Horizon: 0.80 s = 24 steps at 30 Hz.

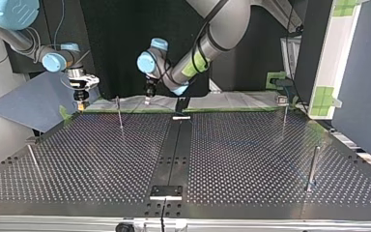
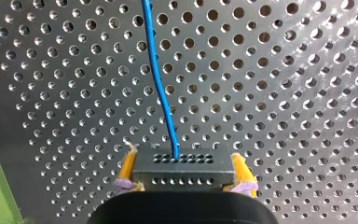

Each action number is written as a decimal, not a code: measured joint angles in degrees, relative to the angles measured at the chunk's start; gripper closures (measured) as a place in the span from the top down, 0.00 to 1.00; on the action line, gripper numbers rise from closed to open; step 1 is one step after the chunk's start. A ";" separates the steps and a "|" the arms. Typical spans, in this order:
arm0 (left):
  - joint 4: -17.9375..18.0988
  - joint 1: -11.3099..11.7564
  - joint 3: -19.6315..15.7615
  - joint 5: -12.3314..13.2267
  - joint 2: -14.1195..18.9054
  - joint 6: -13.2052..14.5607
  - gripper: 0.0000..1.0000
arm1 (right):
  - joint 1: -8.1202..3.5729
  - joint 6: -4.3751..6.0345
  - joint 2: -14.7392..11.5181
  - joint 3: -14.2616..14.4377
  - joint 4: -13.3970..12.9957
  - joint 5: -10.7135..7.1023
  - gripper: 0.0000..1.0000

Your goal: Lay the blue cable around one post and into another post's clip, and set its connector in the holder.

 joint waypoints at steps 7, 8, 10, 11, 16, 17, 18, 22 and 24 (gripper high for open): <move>-2.91 -1.64 0.00 -0.19 0.01 3.04 1.00 | 0.01 0.00 0.00 -0.01 -0.09 0.00 0.00; -3.10 -1.88 -0.01 -0.15 0.01 3.29 1.00 | 0.01 0.00 0.00 0.00 -0.09 -0.01 0.00; -3.31 -2.41 0.00 0.03 0.01 3.62 1.00 | 0.01 0.00 0.00 0.00 -0.07 -0.04 0.00; -3.33 -2.65 0.00 0.18 0.01 3.69 1.00 | 0.01 0.00 0.00 0.00 -0.05 -0.06 0.00; -3.33 -3.74 0.30 0.98 0.10 3.77 1.00 | 0.01 0.00 0.01 0.00 0.02 -0.35 0.00; -3.33 -3.90 0.37 1.02 0.18 3.76 1.00 | 0.01 0.00 0.01 0.00 0.02 -0.42 0.00; -3.33 -4.12 0.44 1.00 0.32 3.75 1.00 | 0.01 0.00 0.01 0.00 0.03 -0.49 0.00; -3.28 -4.74 0.55 0.89 0.94 3.48 1.00 | 0.01 0.00 0.03 0.00 0.00 -0.59 0.00; -3.26 -5.00 0.61 0.87 1.19 3.25 1.00 | 0.01 0.03 0.05 0.00 0.00 -0.60 0.00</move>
